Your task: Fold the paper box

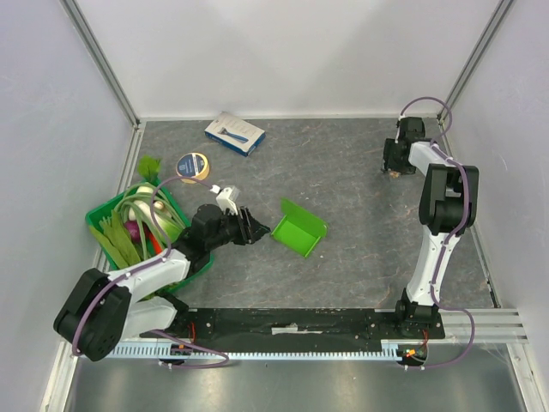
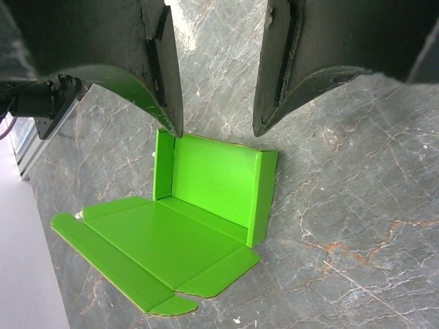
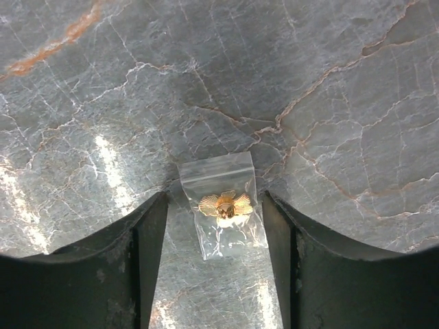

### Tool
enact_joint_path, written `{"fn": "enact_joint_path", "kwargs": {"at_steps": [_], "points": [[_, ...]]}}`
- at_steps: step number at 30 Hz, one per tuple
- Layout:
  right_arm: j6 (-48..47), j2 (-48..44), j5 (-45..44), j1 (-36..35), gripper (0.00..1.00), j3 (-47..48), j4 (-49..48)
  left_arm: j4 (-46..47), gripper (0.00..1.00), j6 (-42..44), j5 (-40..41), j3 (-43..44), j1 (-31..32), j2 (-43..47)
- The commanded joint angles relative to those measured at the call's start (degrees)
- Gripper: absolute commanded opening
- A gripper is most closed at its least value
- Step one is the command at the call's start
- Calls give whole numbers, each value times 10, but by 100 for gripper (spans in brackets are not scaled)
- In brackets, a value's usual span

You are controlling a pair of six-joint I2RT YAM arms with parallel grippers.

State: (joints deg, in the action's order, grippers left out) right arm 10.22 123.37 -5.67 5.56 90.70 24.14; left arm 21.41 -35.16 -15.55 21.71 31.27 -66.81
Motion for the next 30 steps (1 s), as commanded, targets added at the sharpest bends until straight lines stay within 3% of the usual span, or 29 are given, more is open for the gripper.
{"fn": "enact_joint_path", "kwargs": {"at_steps": [1,9,20,26,30], "points": [[-22,16,-18,-4,62,-23,28,-6,52,-14,-12,1,0,21],[-27,6,-70,-17,50,-32,39,-18,52,-18,-13,3,0,48],[12,-59,-18,-16,40,-74,-15,-37,52,-15,-7,3,0,68],[31,-148,4,-25,37,-114,-22,-53,52,-13,11,3,0,91],[32,-270,4,-71,36,-149,-12,-90,52,0,41,6,0,128]]}}
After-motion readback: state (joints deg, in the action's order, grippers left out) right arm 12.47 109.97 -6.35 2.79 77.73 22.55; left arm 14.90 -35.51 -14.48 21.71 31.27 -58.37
